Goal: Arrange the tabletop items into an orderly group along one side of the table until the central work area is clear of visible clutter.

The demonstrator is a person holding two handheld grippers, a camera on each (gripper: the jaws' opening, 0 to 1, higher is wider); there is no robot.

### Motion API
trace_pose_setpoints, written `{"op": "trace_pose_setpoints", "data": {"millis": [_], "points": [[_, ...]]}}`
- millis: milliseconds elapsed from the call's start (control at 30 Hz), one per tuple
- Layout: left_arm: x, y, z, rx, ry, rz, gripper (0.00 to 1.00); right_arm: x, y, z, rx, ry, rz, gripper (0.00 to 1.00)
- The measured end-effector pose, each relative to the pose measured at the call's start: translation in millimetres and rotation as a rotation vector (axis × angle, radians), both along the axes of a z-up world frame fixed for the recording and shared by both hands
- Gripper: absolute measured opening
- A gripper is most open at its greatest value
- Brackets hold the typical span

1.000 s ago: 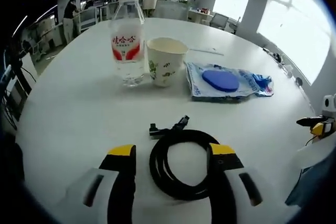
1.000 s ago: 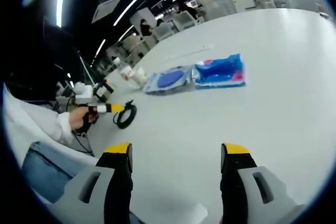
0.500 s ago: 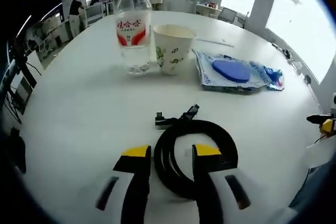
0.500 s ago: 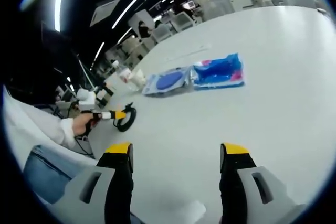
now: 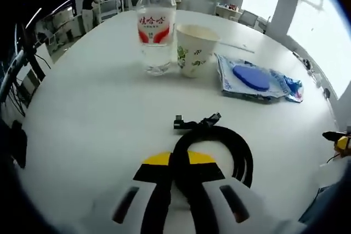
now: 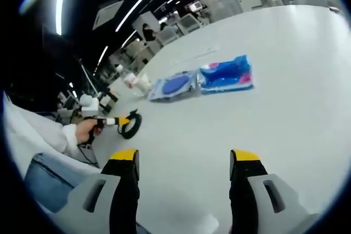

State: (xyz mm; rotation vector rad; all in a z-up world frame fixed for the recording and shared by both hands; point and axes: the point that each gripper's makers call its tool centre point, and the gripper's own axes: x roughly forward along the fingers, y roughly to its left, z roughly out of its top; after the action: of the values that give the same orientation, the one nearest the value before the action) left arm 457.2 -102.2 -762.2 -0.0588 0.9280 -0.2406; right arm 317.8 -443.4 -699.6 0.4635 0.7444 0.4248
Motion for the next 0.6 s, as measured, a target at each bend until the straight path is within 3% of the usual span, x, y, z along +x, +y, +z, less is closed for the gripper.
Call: {"op": "trace_pose_setpoints", "data": {"millis": [367,600], "points": [[-19.4,-30,47.4,-0.159,-0.071,0.002,0.03,-2,2,1.9,0.021,-0.004,-0.007,0.66],[-15.1,-41,59.9,-0.224,-0.107,-0.049,0.03,0,11,6.2,0.063,-0.006,0.005,0.67]]}}
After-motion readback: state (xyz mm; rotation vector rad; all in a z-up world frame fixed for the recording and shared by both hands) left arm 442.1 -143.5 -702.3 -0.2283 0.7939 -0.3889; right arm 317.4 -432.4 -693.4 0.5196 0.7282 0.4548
